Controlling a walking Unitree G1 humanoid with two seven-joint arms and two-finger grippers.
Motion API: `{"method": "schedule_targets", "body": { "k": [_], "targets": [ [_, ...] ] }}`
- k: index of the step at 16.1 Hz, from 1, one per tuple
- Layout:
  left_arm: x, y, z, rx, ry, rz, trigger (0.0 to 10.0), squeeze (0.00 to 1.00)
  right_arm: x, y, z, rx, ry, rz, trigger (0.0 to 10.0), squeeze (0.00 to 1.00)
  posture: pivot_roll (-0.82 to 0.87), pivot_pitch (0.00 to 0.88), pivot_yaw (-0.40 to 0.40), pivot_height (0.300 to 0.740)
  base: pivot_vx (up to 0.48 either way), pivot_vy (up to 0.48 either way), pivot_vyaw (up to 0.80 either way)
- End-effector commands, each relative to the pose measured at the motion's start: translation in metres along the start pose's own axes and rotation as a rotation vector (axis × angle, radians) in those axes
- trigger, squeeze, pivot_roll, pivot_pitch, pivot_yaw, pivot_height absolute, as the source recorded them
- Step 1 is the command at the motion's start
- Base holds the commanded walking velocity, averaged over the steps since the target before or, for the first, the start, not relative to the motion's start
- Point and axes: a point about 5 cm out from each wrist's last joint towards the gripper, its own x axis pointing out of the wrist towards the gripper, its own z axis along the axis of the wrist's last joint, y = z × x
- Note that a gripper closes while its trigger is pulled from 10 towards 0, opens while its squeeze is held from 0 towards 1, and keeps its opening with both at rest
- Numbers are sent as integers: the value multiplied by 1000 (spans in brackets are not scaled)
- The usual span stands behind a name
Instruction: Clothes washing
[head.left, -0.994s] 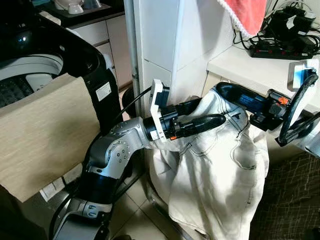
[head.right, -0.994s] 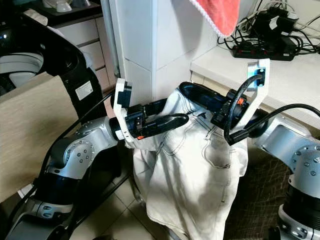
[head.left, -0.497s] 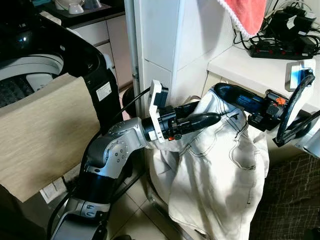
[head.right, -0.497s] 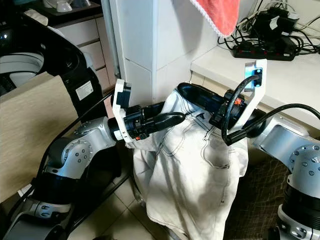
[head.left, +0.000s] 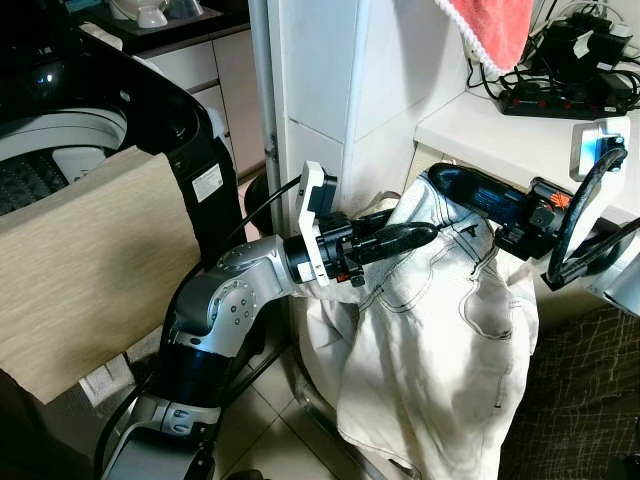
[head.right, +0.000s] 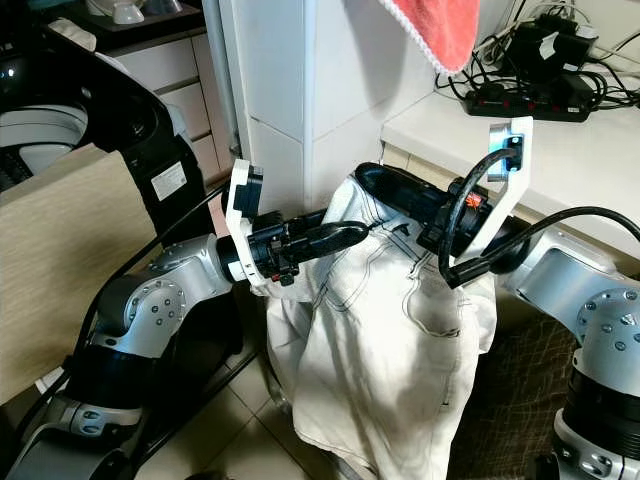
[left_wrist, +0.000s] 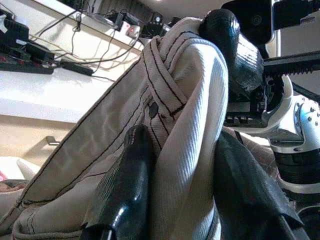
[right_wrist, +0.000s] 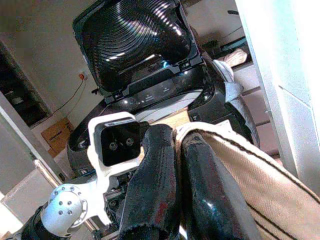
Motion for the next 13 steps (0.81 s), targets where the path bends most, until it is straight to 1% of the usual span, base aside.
{"method": "schedule_targets", "body": {
  "k": [1,7,8,9,10,13],
  "targets": [
    [3,-2,-1,8,13,-24,0,0,1,7,7,-43,-40,24,0,0,-73,0,29,740,0,0,0],
    [1,2,5,35,-23,-1,0,0,3,7,8,-62,-53,9,0,0,-71,0,41,740,0,0,0],
    [1,2,6,43,-22,1,0,0,3,8,7,-70,-55,8,2000,0,-66,0,42,740,0,0,0],
    [1,2,7,49,-21,3,0,0,3,9,6,-76,-55,8,6902,431,-65,0,42,740,0,0,0],
    [0,3,7,55,-21,8,0,0,3,8,6,-75,-55,0,10000,1000,-65,0,40,740,0,0,0],
    [-4,8,16,101,-68,69,0,0,-1,6,7,-57,-78,-14,10000,1000,-65,0,40,740,0,0,0]
  ]
}}
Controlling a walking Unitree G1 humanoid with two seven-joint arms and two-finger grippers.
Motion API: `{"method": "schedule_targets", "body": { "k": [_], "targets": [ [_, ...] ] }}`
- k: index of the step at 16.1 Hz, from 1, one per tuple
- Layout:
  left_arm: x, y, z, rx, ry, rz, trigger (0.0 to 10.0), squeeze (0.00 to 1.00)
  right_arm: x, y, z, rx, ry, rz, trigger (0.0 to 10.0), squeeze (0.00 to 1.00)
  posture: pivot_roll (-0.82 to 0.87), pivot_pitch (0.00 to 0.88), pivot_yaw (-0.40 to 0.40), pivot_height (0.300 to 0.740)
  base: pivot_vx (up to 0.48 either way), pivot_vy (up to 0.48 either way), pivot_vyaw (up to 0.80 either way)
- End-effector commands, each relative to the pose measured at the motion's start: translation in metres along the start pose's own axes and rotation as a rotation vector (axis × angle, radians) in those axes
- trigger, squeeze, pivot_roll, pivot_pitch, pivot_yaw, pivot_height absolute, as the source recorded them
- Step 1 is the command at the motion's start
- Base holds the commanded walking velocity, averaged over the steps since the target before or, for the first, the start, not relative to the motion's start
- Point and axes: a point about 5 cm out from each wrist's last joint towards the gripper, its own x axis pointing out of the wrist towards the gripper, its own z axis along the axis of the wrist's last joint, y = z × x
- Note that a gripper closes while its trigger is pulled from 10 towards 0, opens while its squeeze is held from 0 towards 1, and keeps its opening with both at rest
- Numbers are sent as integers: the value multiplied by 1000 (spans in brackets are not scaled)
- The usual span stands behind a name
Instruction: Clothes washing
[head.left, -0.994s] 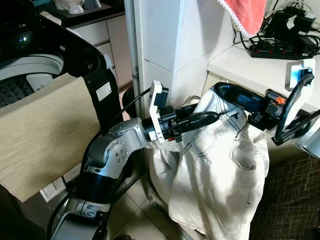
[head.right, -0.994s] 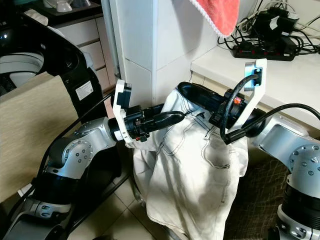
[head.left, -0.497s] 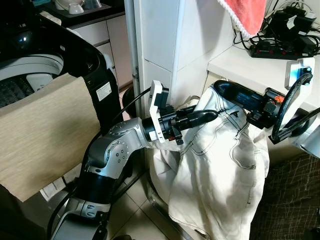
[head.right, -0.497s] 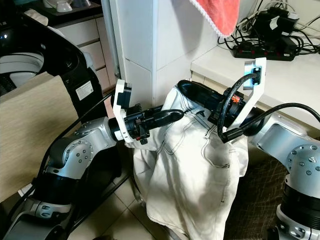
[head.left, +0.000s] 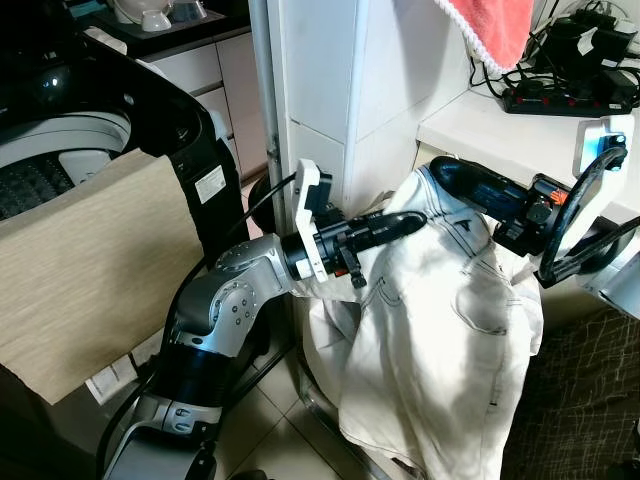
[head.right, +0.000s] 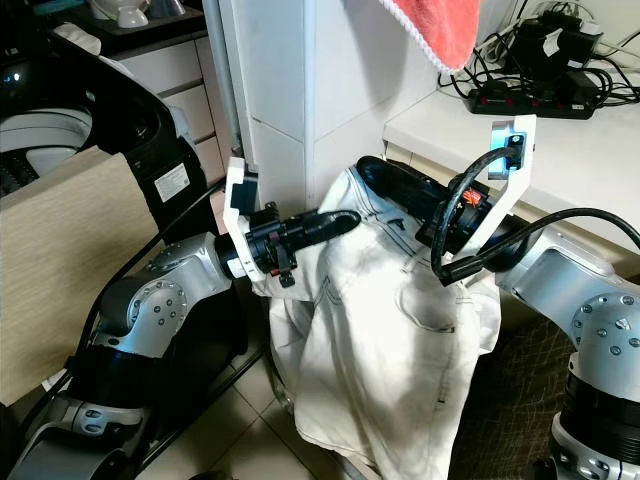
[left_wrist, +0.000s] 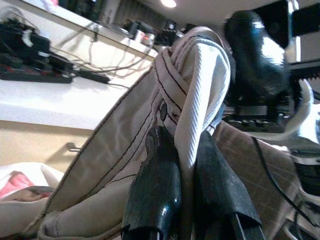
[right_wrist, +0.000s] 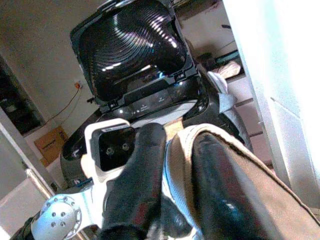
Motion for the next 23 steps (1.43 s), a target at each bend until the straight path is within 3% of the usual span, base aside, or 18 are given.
{"method": "schedule_targets", "body": {
  "k": [1,4,6,7,8,9,11,13,14,15,18,21,23],
  "targets": [
    [1,2,15,62,-37,14,0,0,-3,5,7,-31,-41,7,10000,1000,-67,0,35,740,0,0,0],
    [-7,11,36,166,-121,119,0,0,-10,5,21,-25,-145,-8,10000,1000,-73,0,36,740,0,0,0],
    [-12,16,62,263,-212,210,0,0,-18,3,35,-27,-250,-51,10000,1000,-75,0,36,740,0,0,0],
    [-13,17,68,286,-226,229,0,0,-20,2,37,-34,-265,-68,10000,0,-76,0,37,740,0,0,0],
    [-17,21,84,361,-248,326,0,0,-21,-1,39,-82,-268,-141,10000,0,-77,0,38,740,0,0,0],
    [-26,25,111,497,-297,508,0,0,-17,-3,33,-209,-177,-261,10000,0,-79,0,42,740,0,0,0],
    [-45,27,144,719,-275,756,0,0,-8,-5,24,-376,-95,-384,10000,0,-82,0,45,740,0,0,0],
    [-63,26,164,798,-235,961,0,0,4,2,10,-387,-48,-371,10000,0,-79,0,42,740,0,0,0],
    [-68,23,165,811,-190,1008,6510,0,11,5,5,-356,-59,-368,10000,0,-77,0,36,740,0,0,606],
    [-70,23,165,816,-171,1038,10000,0,14,6,3,-351,-61,-366,10000,0,-67,0,22,740,0,0,800],
    [-62,19,151,835,-104,1103,10000,0,29,8,-8,-358,-77,-346,10000,0,-55,0,-4,740,0,0,800],
    [-56,15,148,801,-107,1099,10000,0,33,10,-9,-356,-85,-352,10000,0,-56,0,-14,740,0,0,800],
    [-51,12,147,845,-84,1071,10000,0,36,12,-11,-350,-97,-351,10000,0,-60,0,-13,740,0,0,800]
  ]
}}
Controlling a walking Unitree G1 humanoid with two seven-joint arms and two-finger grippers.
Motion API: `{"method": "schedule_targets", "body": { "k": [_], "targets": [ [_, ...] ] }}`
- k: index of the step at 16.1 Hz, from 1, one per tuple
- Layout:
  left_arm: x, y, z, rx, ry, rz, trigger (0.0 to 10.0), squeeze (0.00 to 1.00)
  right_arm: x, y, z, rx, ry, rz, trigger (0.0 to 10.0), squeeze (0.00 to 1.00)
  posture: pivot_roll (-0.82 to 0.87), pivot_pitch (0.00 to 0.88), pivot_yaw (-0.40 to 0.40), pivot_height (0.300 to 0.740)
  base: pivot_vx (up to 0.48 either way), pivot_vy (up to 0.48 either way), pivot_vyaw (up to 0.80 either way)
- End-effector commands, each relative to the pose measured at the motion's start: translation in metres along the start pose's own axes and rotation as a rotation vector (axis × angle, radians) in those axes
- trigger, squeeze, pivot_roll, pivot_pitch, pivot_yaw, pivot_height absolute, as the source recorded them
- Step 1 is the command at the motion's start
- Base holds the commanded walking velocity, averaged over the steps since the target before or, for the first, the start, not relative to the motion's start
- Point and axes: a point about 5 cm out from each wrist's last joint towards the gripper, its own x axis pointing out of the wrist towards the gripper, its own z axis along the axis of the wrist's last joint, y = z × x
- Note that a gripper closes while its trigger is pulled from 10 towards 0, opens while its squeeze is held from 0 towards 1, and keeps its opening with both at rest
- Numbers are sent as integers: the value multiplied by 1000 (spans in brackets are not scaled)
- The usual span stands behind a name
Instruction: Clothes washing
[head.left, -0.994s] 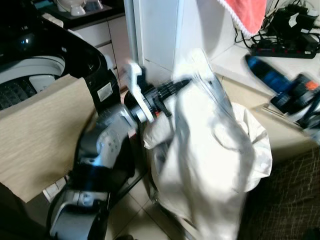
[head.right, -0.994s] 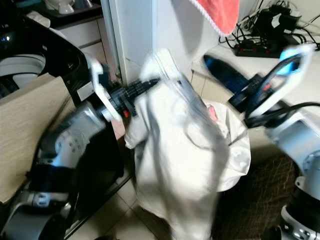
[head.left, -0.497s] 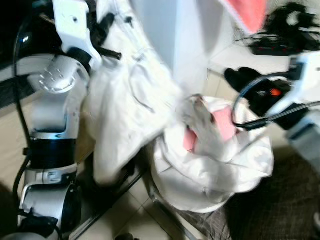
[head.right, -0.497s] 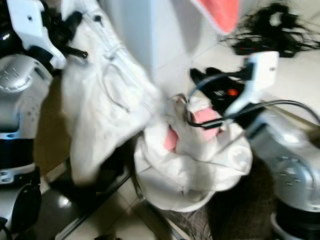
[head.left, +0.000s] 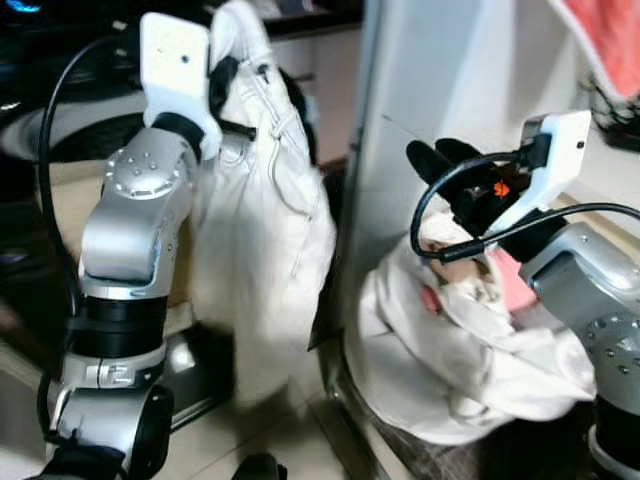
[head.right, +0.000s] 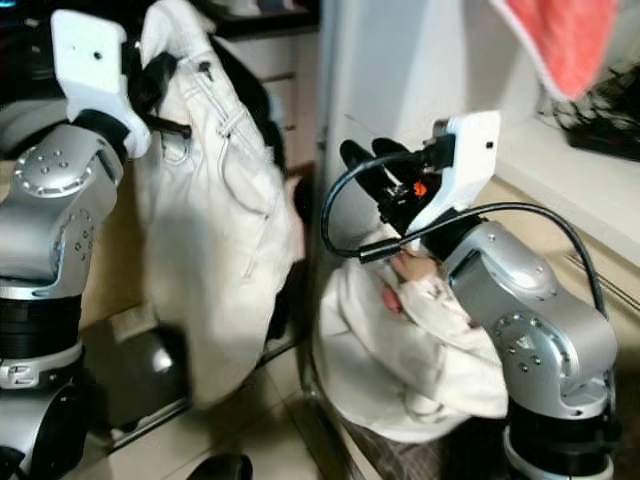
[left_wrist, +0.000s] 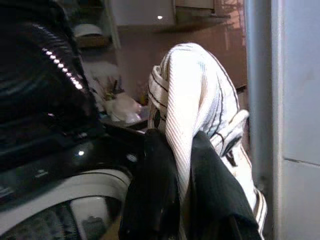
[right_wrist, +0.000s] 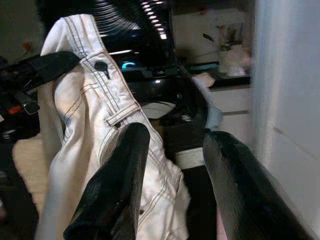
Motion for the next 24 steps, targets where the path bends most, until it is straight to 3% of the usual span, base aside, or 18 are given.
{"method": "schedule_targets", "body": {
  "k": [1,7,14,17,18,20,22,23,24],
  "targets": [
    [1,1,16,25,-68,8,10000,0,1,4,5,-18,-29,3,10000,0,-63,0,-10,740,247,0,800],
    [14,1,27,53,-99,34,10000,0,1,9,3,-25,-30,16,10000,0,-67,0,-3,740,296,0,800],
    [27,6,42,83,-151,54,10000,0,-1,11,7,-9,-49,48,10000,0,-65,0,-9,740,304,0,0],
    [47,19,73,122,-247,124,10000,0,1,11,10,-3,-64,63,10000,0,-56,0,-22,740,315,0,0],
    [57,31,100,180,-327,168,10000,0,3,11,12,2,-75,69,10000,0,-46,0,-26,740,0,0,0],
    [62,55,182,338,-581,275,10000,0,5,11,16,-5,-97,81,10000,0,-46,0,-8,740,0,0,0],
    [50,64,224,464,-741,390,10000,0,4,11,21,-5,-131,78,10000,0,-50,0,2,740,0,0,0],
    [43,62,237,628,-848,482,10000,0,2,10,22,6,-154,61,10000,0,-57,0,21,740,0,0,0],
    [53,59,226,680,-793,448,10000,0,0,10,19,8,-151,53,10000,0,-64,0,28,740,0,0,0]
  ]
}}
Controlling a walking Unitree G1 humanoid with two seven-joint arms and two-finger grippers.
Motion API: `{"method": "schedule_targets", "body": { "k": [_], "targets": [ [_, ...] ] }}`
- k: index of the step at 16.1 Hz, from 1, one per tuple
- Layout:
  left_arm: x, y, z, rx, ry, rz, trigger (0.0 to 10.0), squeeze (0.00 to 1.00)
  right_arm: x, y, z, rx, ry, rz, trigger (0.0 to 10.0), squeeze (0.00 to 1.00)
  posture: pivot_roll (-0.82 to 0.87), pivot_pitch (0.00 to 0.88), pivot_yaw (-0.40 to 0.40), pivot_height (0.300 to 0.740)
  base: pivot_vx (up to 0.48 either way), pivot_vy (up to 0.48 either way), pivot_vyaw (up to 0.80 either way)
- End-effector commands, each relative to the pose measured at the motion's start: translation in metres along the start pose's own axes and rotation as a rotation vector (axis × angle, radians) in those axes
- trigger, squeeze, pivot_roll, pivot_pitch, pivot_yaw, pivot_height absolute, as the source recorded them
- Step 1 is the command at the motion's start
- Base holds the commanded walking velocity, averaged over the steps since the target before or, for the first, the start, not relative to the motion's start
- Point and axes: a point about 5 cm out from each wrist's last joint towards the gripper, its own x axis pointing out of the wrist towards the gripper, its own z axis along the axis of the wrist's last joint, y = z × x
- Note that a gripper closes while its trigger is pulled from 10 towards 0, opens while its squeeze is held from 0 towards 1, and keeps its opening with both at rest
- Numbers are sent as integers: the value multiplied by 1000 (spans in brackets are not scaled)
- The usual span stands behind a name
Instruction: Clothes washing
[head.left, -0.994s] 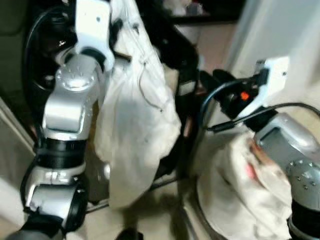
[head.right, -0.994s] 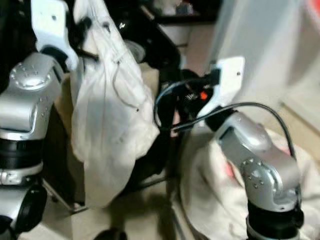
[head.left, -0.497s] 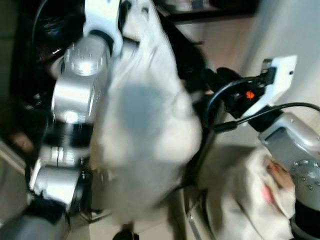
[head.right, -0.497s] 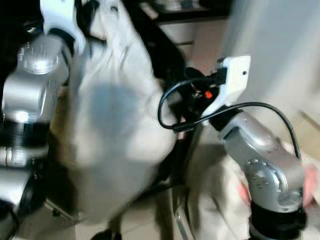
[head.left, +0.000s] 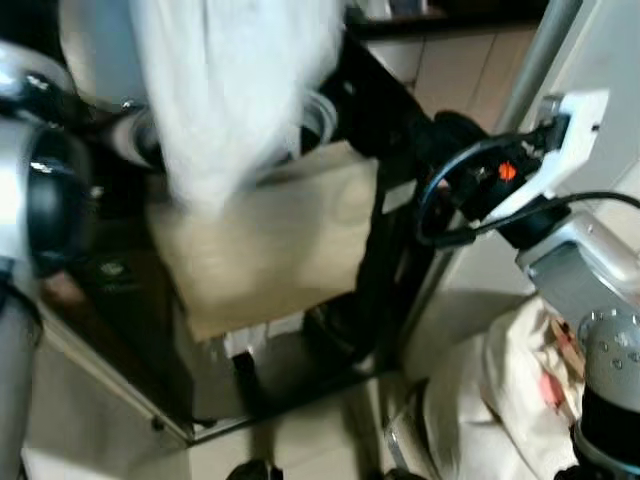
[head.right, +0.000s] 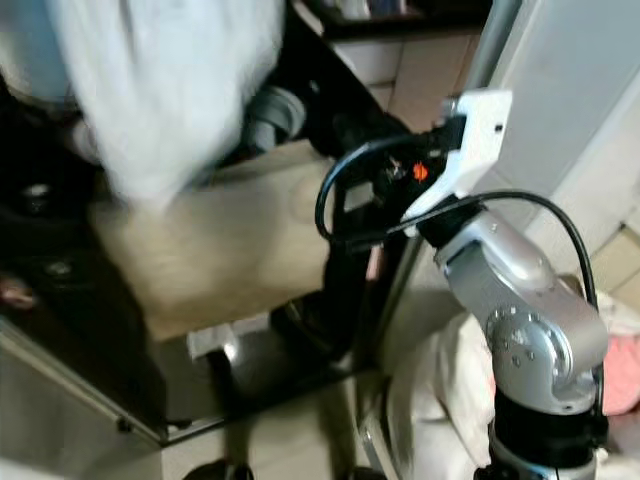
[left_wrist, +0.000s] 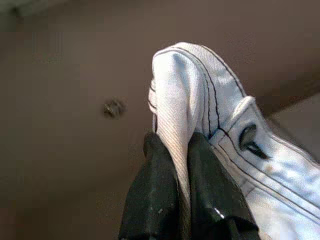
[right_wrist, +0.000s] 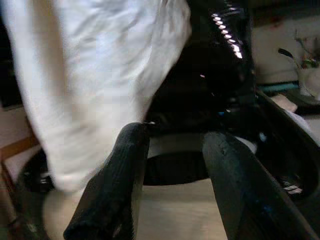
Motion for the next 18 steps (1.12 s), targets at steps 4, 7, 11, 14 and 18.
{"method": "schedule_targets", "body": {
  "k": [4,7,11,14,18],
  "targets": [
    [-61,-73,-75,134,435,-469,10000,0,-8,7,-5,-11,3,14,10000,0,-68,0,28,740,0,0,0],
    [-163,-119,-129,-65,892,-862,10000,0,-11,16,-16,-30,84,74,10000,0,-74,0,21,740,0,0,0],
    [-159,-113,-128,-254,976,-872,10000,1000,-14,25,-28,-39,178,151,10000,0,-69,0,2,740,0,0,0],
    [-142,-130,-98,-634,889,-1027,10000,1000,-15,25,-32,-37,228,181,10000,0,-57,0,-14,740,0,0,0],
    [-154,-152,-84,-771,896,-1151,10000,1000,-14,23,-33,-48,235,167,10000,0,-61,0,-11,740,0,0,0]
  ]
}}
